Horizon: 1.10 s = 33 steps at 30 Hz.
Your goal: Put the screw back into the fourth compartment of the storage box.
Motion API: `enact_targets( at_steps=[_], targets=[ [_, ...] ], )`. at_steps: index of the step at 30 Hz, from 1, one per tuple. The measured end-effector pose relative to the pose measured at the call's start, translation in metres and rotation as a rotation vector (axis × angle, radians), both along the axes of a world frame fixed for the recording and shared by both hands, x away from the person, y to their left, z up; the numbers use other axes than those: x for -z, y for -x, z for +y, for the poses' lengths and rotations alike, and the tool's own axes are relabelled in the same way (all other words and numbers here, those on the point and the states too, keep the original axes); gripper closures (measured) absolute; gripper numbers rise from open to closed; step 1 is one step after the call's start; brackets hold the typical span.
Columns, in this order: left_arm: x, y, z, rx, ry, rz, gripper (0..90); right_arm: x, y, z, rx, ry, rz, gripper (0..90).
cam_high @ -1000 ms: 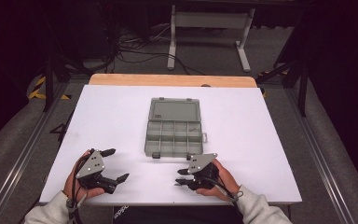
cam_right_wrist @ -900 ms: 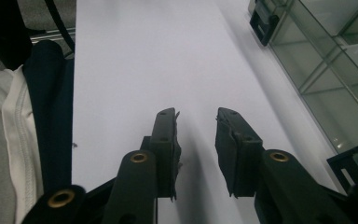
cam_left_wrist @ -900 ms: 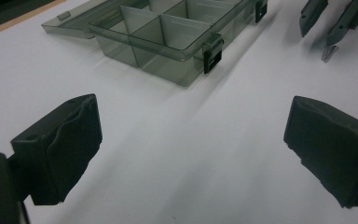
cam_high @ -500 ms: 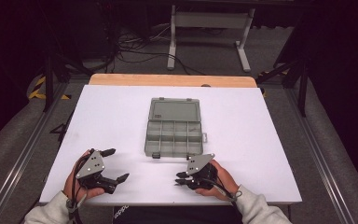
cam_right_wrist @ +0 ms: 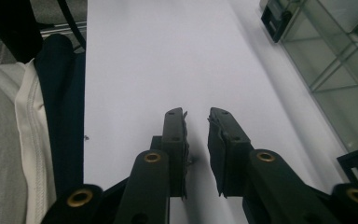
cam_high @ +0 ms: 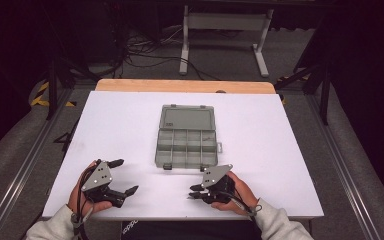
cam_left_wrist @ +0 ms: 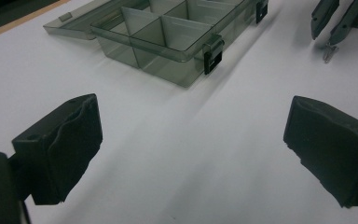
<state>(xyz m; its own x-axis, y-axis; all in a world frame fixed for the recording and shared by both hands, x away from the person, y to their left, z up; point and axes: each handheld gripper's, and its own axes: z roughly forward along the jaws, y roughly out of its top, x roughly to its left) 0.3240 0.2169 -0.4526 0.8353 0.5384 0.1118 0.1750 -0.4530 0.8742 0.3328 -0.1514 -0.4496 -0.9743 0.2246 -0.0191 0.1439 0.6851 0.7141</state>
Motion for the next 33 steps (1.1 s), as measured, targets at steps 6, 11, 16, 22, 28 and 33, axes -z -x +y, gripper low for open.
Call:
enact_targets(
  at_steps=[6,11,16,22,28,33],
  targets=[
    [0.0001,0.0,-0.0003,0.002,-0.004,-0.001,5.0,0.0023,-0.0006,0.0008,-0.002,0.021,0.003,77.5],
    [0.0001,-0.0004,-0.0001,0.003,-0.007,-0.002,5.0,0.0041,-0.0009,0.0014,0.006,0.031,-0.006,78.2],
    [0.0004,-0.0005,-0.0002,0.004,-0.006,0.001,5.0,0.0053,-0.0017,0.0004,0.006,0.033,-0.009,82.8],
    [0.0008,-0.0007,-0.0004,0.005,-0.004,0.005,5.0,0.0054,-0.002,0.0015,0.006,0.036,-0.015,86.2],
    [0.0009,-0.0007,-0.0004,0.007,-0.003,0.004,5.0,0.005,-0.0018,0.0028,0.013,0.041,-0.032,86.5],
    [0.0005,-0.0007,-0.0001,0.01,0.001,0.003,4.9,0.0048,-0.0024,0.003,0.017,0.042,-0.044,86.5]
  ],
)
